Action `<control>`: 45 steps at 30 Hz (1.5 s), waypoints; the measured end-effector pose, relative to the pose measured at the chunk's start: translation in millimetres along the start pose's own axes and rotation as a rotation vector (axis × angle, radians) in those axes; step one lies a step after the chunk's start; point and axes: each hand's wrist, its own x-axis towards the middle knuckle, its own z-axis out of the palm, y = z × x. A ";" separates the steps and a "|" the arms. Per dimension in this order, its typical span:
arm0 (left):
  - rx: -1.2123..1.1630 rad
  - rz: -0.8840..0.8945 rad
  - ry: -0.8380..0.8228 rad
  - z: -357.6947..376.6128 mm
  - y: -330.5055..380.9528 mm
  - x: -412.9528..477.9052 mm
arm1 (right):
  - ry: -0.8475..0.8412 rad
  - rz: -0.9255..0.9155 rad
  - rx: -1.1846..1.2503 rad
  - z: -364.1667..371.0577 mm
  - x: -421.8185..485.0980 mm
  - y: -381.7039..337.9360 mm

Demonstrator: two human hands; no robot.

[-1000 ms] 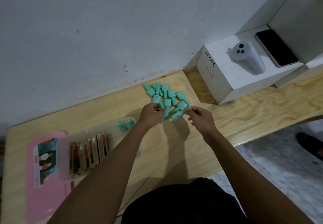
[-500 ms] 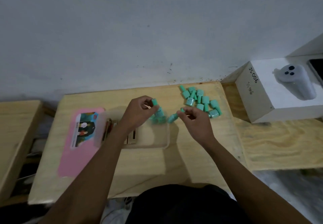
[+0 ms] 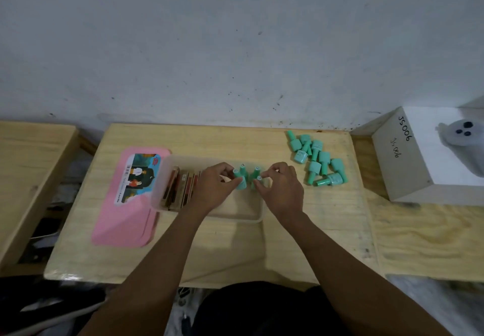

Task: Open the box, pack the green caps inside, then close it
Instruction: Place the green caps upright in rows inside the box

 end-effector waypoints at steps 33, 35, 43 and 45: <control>0.144 0.030 0.046 35.1 -24.4 7.9 | -0.063 0.020 -0.019 6.0 4.9 3.7; 0.152 0.038 0.063 35.3 -23.8 7.9 | -0.053 -0.003 0.029 2.0 1.0 6.7; 0.181 0.190 0.259 35.7 -3.8 -3.1 | 0.061 0.052 0.157 -34.3 -16.1 59.3; 0.176 0.296 0.298 40.1 10.5 -2.7 | 0.081 0.133 0.149 -43.6 -15.0 84.1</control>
